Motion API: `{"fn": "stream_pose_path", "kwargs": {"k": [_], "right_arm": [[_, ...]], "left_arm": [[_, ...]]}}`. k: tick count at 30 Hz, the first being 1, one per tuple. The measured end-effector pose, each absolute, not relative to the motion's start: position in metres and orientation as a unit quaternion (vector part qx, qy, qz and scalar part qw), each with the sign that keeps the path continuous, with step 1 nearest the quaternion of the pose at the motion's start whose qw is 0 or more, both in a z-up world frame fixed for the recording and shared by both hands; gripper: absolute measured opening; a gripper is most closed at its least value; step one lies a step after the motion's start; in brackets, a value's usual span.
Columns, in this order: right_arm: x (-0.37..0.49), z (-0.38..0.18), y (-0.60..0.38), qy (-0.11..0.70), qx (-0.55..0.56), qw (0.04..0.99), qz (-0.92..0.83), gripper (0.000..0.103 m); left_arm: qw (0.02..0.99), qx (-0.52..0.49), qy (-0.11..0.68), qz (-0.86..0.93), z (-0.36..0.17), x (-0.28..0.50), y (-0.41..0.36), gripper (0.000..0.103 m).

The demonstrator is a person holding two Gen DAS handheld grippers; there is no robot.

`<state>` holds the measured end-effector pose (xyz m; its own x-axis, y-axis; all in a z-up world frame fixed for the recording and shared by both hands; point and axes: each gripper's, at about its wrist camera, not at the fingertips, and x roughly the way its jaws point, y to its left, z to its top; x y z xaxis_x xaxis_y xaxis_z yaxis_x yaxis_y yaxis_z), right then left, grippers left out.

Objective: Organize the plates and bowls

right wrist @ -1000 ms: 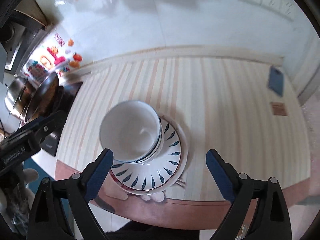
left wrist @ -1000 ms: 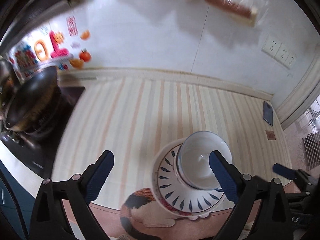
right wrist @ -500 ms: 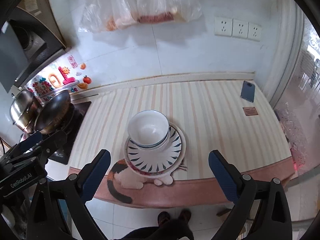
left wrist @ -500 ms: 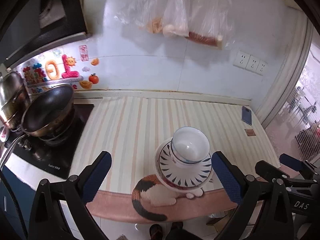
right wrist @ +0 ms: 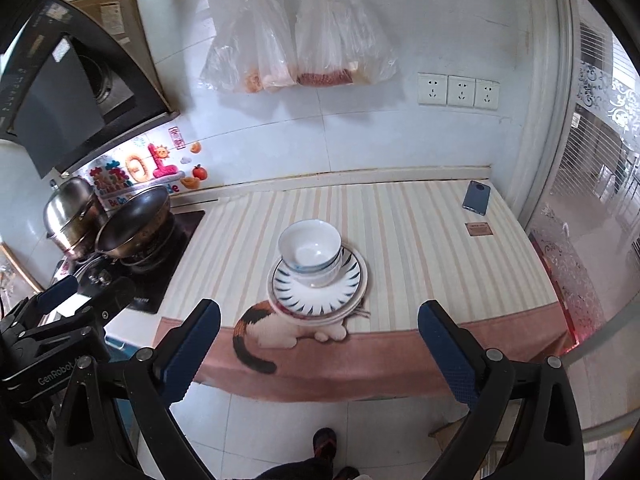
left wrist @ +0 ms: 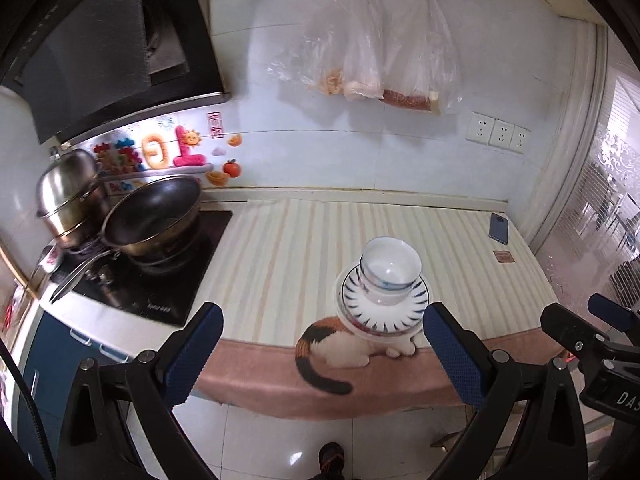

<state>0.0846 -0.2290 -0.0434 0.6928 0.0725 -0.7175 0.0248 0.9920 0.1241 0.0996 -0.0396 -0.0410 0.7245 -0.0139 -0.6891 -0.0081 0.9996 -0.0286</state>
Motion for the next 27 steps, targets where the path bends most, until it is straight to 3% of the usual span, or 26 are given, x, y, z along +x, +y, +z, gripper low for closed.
{"fn": "stream_pose_path", "kwargs": {"k": [12, 27], "right_arm": [[-0.003, -0.019, -0.216, 0.374, 0.045, 0.926, 0.016, 0.101], [-0.027, -0.007, -0.192, 0.355, 0.040, 0.934, -0.009, 0.102]], "left_arm": [[0.931, -0.019, 0.364, 0.015, -0.028, 0.027, -0.027, 0.103], [0.942, 0.004, 0.334, 0.006, -0.014, -0.005, -0.007, 0.103]]}}
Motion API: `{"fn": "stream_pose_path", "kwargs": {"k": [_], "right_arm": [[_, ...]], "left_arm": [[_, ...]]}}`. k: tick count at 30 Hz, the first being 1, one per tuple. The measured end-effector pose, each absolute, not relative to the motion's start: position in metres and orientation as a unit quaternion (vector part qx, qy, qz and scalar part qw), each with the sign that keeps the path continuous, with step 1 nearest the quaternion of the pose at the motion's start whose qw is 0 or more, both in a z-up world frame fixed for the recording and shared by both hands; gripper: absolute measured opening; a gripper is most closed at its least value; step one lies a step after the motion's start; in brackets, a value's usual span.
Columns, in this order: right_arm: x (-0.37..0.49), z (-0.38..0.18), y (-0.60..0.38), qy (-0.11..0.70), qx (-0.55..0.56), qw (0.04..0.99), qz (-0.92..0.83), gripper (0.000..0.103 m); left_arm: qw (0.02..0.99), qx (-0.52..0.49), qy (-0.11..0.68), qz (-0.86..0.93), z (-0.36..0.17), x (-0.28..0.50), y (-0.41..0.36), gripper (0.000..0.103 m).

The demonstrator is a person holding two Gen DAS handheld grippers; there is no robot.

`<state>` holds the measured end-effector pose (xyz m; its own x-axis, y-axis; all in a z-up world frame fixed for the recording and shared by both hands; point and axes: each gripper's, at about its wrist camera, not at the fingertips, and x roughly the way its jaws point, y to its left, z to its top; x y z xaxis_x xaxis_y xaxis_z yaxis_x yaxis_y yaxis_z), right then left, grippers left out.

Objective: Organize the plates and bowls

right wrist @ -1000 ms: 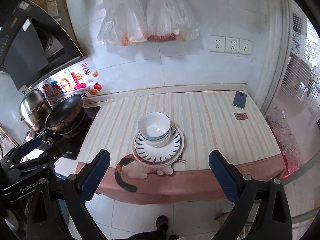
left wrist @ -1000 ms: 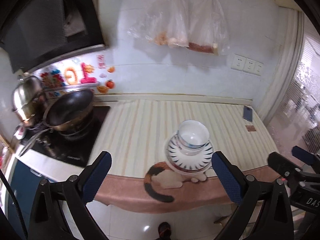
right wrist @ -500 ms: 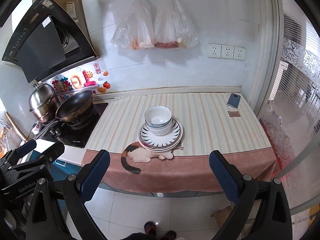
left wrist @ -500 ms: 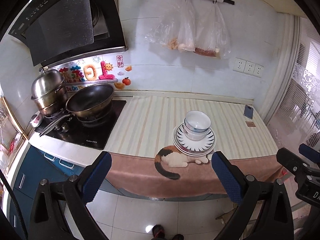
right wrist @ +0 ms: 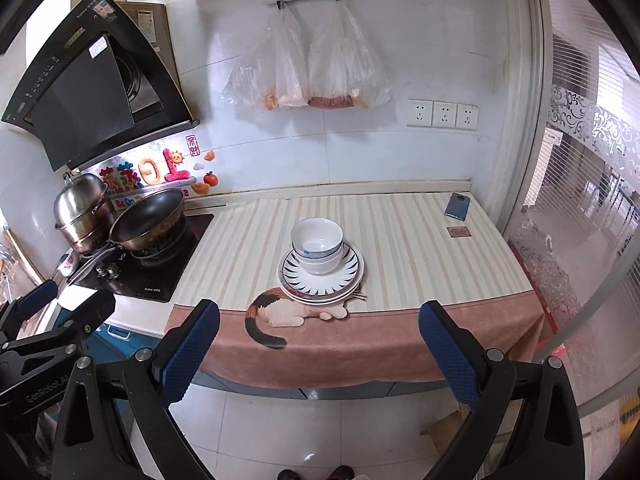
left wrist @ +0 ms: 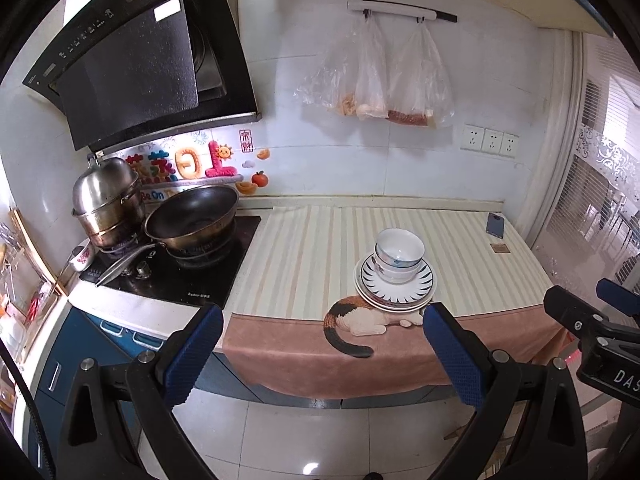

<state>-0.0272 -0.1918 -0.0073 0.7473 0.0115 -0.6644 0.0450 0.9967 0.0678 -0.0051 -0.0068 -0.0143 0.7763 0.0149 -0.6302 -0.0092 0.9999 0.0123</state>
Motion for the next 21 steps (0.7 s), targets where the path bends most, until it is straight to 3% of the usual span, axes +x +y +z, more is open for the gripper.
{"fn": "stream_pose_path", "kwargs": {"k": [21], "right_arm": [[-0.039, -0.006, -0.187, 0.349, 0.041, 0.936, -0.028, 0.102]], "left_arm": [[0.945, -0.003, 0.326, -0.010, -0.011, -0.011, 0.008, 0.103]]}}
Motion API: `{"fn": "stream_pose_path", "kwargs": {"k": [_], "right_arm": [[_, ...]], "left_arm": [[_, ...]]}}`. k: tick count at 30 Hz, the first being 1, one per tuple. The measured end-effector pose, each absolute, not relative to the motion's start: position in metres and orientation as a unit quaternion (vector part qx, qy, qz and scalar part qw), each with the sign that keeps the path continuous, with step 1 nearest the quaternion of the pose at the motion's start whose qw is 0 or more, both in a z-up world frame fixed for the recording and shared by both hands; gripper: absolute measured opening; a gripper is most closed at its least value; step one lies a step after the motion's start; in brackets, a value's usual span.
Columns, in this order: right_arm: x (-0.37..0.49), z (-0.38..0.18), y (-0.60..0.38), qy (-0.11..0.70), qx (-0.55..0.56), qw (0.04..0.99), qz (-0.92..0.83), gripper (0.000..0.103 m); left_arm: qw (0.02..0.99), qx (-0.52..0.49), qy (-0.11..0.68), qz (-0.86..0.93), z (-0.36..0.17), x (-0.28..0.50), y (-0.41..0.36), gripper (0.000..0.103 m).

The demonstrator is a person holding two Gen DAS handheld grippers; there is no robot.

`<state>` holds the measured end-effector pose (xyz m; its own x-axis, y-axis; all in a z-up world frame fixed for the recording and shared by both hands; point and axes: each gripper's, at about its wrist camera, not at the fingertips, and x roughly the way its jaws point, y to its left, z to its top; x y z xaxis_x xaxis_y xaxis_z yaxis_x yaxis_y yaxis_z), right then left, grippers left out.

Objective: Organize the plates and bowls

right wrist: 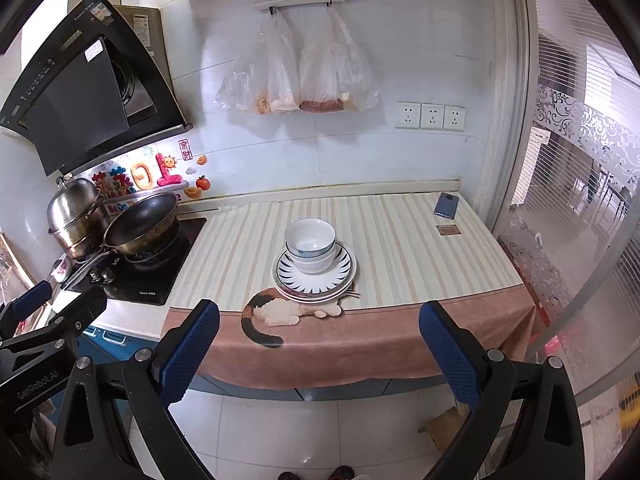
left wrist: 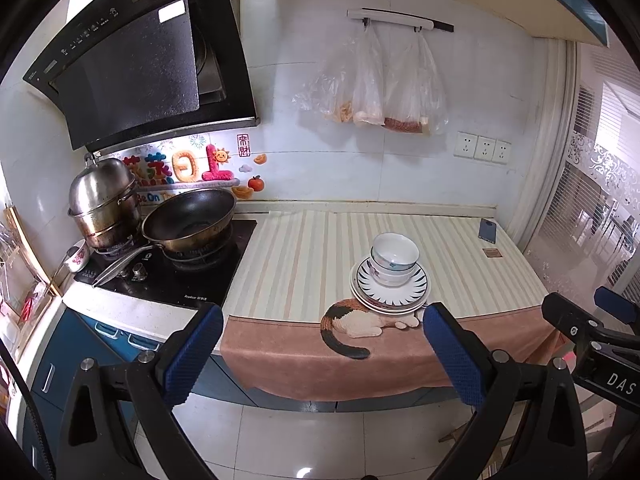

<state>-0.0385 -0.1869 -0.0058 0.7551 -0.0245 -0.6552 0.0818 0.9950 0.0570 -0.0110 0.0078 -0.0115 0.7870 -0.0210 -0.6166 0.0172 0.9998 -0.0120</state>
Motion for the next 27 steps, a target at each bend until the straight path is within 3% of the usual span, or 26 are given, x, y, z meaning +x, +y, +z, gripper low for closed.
{"fn": "stream_pose_path", "kwargs": {"k": [27], "right_arm": [[-0.043, -0.016, -0.193, 0.362, 0.040, 0.931, -0.036, 0.102]], "left_arm": [[0.940, -0.007, 0.340, -0.005, -0.019, -0.014, 0.004, 0.103]]}}
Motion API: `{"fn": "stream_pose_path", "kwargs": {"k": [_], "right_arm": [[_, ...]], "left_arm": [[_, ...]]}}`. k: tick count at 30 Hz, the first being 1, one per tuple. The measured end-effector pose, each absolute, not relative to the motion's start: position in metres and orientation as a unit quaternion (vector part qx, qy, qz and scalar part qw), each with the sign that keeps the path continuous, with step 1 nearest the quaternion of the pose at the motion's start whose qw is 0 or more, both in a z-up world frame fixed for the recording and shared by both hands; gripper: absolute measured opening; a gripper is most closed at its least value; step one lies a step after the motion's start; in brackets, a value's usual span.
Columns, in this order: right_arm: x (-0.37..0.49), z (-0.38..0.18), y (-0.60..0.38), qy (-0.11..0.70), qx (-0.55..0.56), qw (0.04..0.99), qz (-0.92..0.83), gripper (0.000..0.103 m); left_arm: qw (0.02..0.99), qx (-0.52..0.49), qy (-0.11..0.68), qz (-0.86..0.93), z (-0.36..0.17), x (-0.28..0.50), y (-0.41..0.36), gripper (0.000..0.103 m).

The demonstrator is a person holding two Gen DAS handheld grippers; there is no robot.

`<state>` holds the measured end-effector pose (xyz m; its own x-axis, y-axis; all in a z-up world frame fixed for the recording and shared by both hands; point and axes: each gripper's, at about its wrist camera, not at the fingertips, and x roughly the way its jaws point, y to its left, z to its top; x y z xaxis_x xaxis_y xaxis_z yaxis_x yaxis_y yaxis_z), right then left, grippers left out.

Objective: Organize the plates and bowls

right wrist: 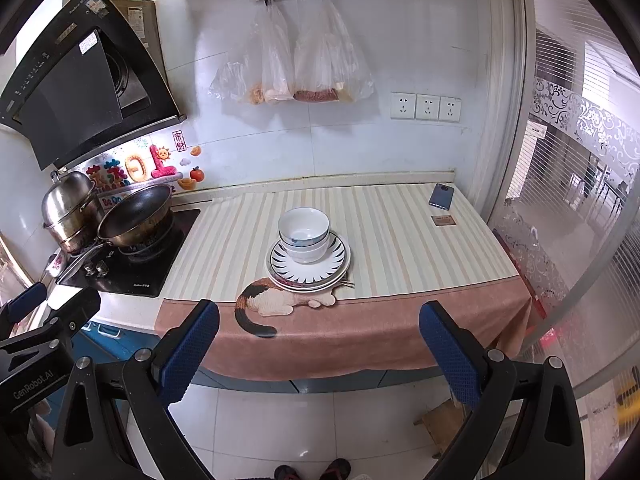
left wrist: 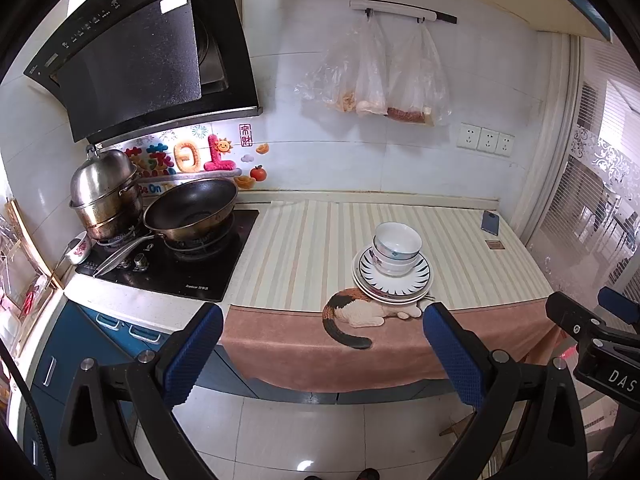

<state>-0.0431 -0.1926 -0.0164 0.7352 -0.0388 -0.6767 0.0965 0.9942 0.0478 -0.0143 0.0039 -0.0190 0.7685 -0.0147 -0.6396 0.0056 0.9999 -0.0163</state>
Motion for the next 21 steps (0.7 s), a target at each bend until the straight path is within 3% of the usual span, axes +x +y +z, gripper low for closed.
{"fn": "stream_pose_path", "kwargs": {"k": [21], "right_arm": [[-0.0437, -0.0183, -0.1948, 0.364, 0.038, 0.930, -0.034, 0.102]], "left_arm": [[0.937, -0.007, 0.348, -0.010, -0.0247, -0.0142, 0.0051, 0.103]]}}
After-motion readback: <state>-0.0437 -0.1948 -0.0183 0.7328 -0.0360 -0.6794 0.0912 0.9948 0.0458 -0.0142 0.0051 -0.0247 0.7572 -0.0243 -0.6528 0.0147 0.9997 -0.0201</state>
